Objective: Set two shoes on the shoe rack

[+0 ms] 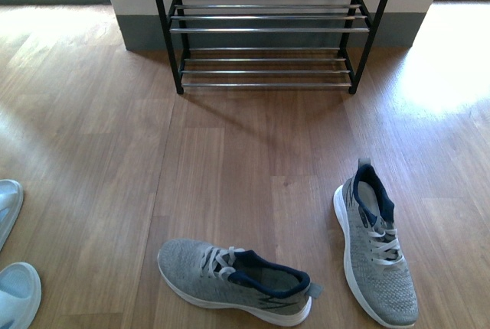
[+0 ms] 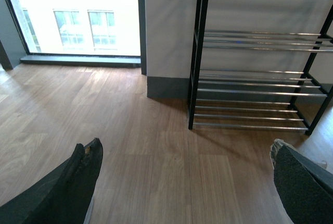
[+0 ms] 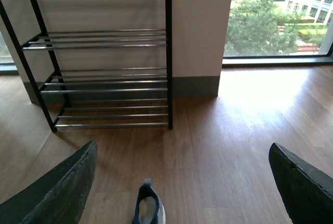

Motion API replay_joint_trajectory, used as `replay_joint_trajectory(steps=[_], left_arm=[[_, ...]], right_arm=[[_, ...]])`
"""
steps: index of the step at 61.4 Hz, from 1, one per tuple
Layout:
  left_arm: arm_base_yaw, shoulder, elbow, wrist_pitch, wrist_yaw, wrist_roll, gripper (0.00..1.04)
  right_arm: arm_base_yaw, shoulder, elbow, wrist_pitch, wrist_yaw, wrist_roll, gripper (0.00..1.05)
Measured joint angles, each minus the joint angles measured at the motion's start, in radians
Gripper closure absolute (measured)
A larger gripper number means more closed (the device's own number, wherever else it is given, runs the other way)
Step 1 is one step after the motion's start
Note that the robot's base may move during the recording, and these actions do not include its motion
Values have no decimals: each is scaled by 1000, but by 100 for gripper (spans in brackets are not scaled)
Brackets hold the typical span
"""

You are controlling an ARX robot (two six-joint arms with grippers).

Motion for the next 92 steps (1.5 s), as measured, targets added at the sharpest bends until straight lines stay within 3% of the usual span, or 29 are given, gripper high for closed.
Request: replay_joint_trajectory(steps=[7,14,19,23,27,35,45,52,56,70,75,84,92], left_arm=[[0,0,0,0,0,0,9],[0,0,0,0,0,0,9],[0,0,0,0,0,0,9],[0,0,0,0,0,0,9],[0,0,0,0,0,0,9],[0,0,0,0,0,0,9],[0,0,0,0,0,0,9],[0,0,0,0,0,0,9],[0,0,0,0,0,0,9],[0,0,0,0,0,0,9],[0,0,0,0,0,0,9],[0,0,0,0,0,0,9],[0,0,0,0,0,0,9]], right_arm=[[-1,0,0,0,-6,0,9],[-87,149,17,111,-357,93,9],[-74,363,79,249,-444,82,9],[-52,584,177,336,-446,43,9],[-26,767,274,343,-480,-19,9],[51,1147,451,352,-462,-293,9],[109,1592,653,403,-349,-754,9],[143,1955,843,418,-233,-1205,9],[156,2073,917,375,-172,-1301,9],[183,2309,1072,296,-67,-1389,9],[177,2351,1126,230,-51,-1357,9],[158,2382,1201,203,-56,-1047,9],[152,2382,1218,243,-113,-577,9]])
